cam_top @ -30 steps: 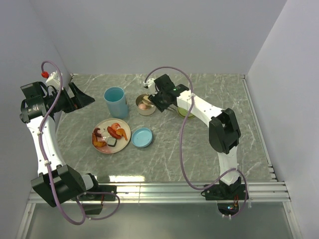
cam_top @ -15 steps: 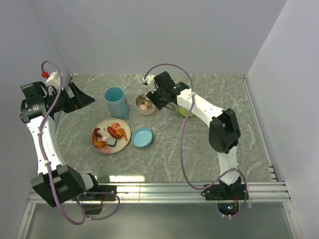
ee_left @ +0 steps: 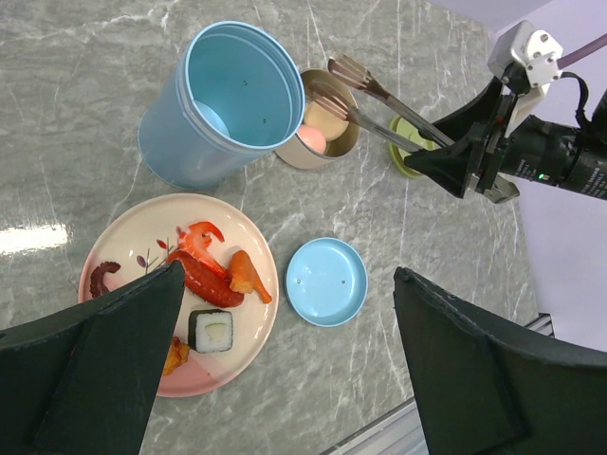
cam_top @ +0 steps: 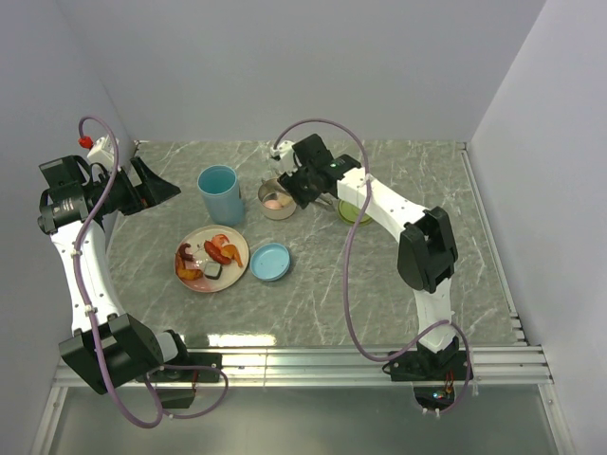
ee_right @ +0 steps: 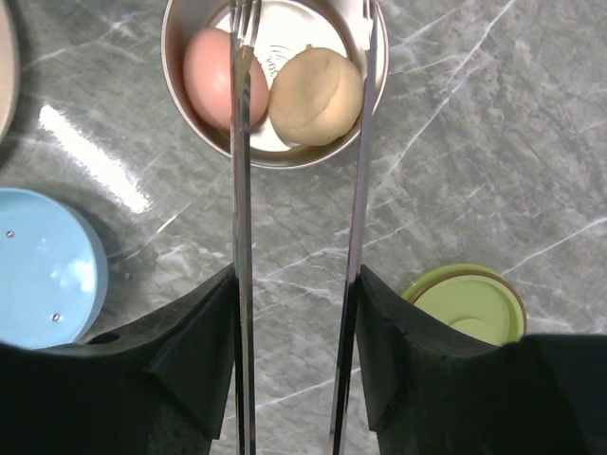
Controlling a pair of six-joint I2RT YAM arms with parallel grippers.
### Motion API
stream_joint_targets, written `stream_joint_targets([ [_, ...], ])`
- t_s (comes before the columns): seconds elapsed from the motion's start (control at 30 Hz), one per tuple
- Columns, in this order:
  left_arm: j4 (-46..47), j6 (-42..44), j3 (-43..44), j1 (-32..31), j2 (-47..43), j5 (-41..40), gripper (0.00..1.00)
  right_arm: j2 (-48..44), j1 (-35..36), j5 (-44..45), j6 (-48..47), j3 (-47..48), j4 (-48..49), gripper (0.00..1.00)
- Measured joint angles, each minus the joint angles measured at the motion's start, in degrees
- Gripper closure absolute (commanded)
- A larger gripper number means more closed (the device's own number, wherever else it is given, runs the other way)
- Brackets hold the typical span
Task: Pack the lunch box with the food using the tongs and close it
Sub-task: Place the food into the lunch box, then pick up the food using the clamp
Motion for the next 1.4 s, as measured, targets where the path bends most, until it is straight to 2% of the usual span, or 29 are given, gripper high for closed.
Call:
stream_joint_targets([
  [0.13,-0.02,0.02,0.00,0.00,0.00,0.02,0.02,-0.74,0.00,-2.19,-0.24,0.98,-1.95,0.51],
  [0.4,-0.04,0.26,0.00,0.00,-0.04,0.02,0.02,-7.76,1.22,-13.11,-2.36,0.28,-8.57,0.52],
  [0.6,-0.04,0.24,0.00,0.00,-0.07,0.07,0.02,-15.93,10.58,-17.62,-4.22,-5.60,-11.26,0.50],
  [0.77,-0.04,0.24,0.00,0.00,-0.07,0.07,0.02,-13.22,18.78,-18.64,-4.17,-5.18,-11.91,0.48],
  [0.87,-0.07,0.26,0.00,0.00,-0.07,0.04,0.02,-9.16,20.87,-17.90,-3.67,-4.15,-12.44,0.48],
  [1.03,-0.22,0.31,0.00,0.00,-0.11,0.04,0.02,-4.46,23.17,-15.98,-1.53,-4.74,-12.70,0.47],
  [1.4,-0.20,0.28,0.00,0.00,-0.15,0.02,0.02,-4.42,24.15,-11.04,3.19,-6.36,-11.47,0.48],
])
